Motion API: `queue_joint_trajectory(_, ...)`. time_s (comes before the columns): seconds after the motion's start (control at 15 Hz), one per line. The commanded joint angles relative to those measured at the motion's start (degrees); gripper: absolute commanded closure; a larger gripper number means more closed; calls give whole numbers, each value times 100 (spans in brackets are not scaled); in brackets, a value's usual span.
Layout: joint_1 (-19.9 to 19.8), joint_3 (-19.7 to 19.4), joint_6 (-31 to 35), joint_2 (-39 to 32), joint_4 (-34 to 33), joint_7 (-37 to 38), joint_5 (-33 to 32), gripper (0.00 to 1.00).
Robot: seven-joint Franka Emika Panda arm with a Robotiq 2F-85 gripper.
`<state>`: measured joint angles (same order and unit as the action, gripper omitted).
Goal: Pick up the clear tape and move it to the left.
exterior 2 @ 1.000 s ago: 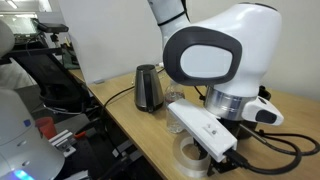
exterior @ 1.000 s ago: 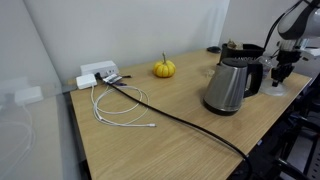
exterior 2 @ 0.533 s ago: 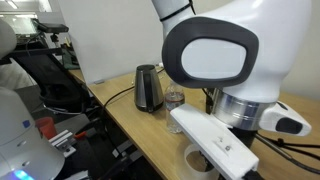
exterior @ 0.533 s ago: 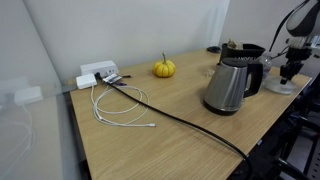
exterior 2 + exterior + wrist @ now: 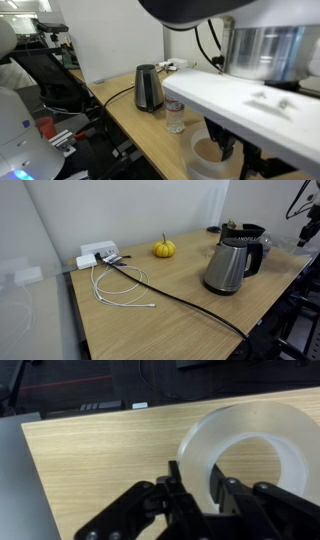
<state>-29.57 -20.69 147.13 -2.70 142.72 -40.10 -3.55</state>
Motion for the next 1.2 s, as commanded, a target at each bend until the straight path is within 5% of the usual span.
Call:
queue_joint_trajectory(0.0, 247, -118, -167, 1193, 474, -216, -454, 92)
queue_joint_trajectory(0.33, 936, 196, -540, 2993, 609, -245, -1023, 92)
queue_joint_trajectory(0.6, 1822, 649, -724, 3618, 356, -116, -985, 92)
queue_joint_trajectory(1.13, 3050, 1486, -98, 2695, -362, 410, -1095, 92)
